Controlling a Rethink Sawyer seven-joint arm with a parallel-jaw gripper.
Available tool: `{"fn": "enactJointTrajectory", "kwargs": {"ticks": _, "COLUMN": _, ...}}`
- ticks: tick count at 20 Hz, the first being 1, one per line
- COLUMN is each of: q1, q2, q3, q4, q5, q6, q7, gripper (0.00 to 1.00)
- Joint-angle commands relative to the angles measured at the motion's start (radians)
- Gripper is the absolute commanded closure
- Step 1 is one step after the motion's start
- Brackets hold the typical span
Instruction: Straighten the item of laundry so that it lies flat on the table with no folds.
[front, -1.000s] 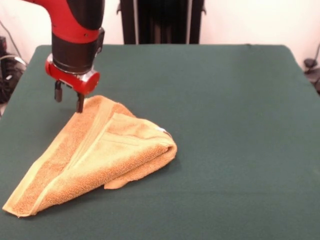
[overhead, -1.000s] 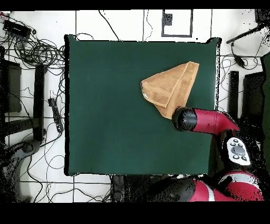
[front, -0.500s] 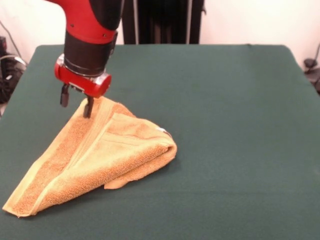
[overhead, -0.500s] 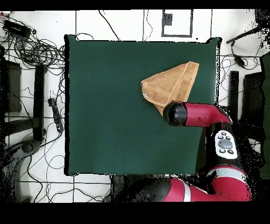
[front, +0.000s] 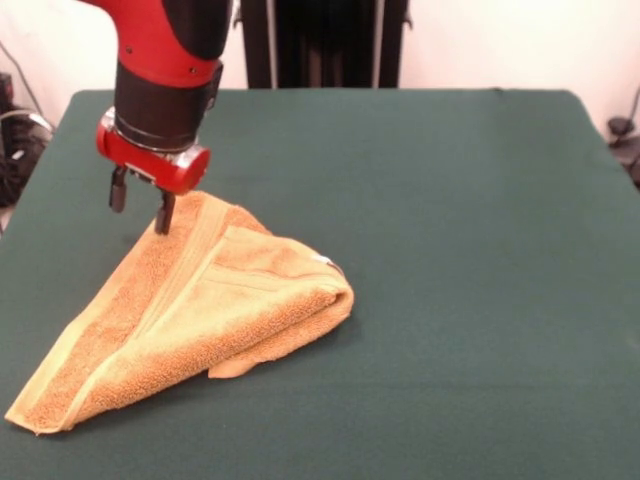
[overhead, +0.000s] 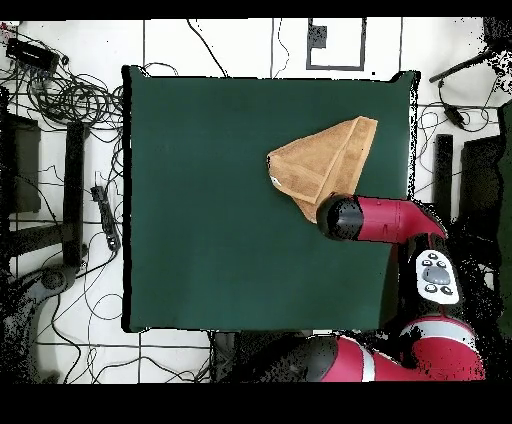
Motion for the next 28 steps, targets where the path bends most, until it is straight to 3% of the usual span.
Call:
{"fn": "enactJointTrajectory", "kwargs": {"ticks": 1, "q1": -0.009, "q2": 0.066, "q3": 0.132, "q4": 0.027, "q5": 0.013, "q6": 0.069, "q7": -0.059, "gripper": 0.0}}
{"fn": "enactJointTrajectory", "kwargs": {"ticks": 12, "q1": -0.029, "q2": 0.089, "q3": 0.198, "q4": 0.046, "q5": -0.012, "q6": -0.084, "q7": -0.029, "gripper": 0.0}}
{"fn": "enactJointTrajectory", "kwargs": {"ticks": 20, "q1": -0.007, "q2": 0.122, "q3": 0.174, "q4": 0.008, "q5": -0.024, "q6": -0.112, "q7": -0.001, "gripper": 0.0}}
{"fn": "enactJointTrajectory", "kwargs": {"ticks": 28, "q1": 0.093, "q2": 0.182, "q3": 0.049, "q4": -0.113, "q5": -0.001, "q6": 0.076, "q7": 0.053, "gripper": 0.0}}
